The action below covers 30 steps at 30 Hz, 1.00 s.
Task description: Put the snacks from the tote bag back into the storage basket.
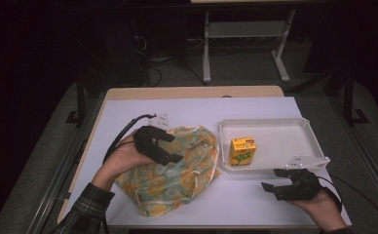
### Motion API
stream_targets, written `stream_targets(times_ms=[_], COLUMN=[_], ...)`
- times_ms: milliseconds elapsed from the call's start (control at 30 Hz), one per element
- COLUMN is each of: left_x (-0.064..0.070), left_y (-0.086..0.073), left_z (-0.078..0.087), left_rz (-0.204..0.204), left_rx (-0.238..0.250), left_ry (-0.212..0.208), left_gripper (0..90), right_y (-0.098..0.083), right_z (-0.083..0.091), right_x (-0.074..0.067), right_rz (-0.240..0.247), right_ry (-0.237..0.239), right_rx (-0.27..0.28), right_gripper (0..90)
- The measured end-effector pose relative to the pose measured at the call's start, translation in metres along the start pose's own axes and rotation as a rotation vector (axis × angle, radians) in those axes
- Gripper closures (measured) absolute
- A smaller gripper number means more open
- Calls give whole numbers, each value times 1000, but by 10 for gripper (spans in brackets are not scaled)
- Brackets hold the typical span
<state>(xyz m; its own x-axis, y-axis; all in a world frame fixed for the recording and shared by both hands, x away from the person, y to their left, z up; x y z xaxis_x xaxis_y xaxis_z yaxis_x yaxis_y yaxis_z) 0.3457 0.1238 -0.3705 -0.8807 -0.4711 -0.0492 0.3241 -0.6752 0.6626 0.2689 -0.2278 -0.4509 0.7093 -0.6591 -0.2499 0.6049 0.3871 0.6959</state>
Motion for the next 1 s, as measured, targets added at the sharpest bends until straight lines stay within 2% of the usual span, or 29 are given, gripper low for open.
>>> stream_targets(times_ms=[267,400,467,500,533,600,633,700,800,933,1000], left_x=[-13,-17,-20,-20,-21,-22,-22,-23,-24,-29,-32], left_y=[-46,-63,-76,-76,-85,-89,-99,-109,-123,-146,-158], left_z=[27,38,45,45,49,51,57,62,70,76,78], left_rz=[67,103,132,132,143,151,159,181,206,268,285], left_rx=[11,27,37,37,36,45,38,38,40,45,30], left_ry=[66,94,119,119,136,150,175,197,221,256,274], left_gripper=[218,218,217,217,217,217,218,217,217,218,218], right_y=[22,34,37,39,42,45,46,49,52,54,54], right_z=[-1,-4,-5,-6,-8,-11,-13,-18,-24,-32,-35], right_x=[6,14,17,20,23,27,28,32,35,37,36], right_rz=[-5,-5,-5,3,0,10,14,39,49,71,81], right_ry=[6,-14,-25,-31,-38,-36,-37,-34,-26,-17,-16], right_rx=[13,19,19,21,21,21,17,8,-7,-24,-31], right_gripper=[780,894,896,896,897,897,897,897,897,897,897])
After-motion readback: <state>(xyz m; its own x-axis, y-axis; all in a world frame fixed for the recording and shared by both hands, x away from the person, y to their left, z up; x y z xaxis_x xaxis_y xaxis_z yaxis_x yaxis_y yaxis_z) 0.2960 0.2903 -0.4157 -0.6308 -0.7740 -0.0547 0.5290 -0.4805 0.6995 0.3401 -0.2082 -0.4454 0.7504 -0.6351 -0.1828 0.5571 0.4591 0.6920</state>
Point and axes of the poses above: each handheld gripper's, and its own axes: z roughly backward along the jaws, y roughly out of its top, x roughly to its right, the point moved 6 cm from there along -z, roughly forward along the jaws, and after that the axes turned 9 degrees about y, right-handed, at the moved point
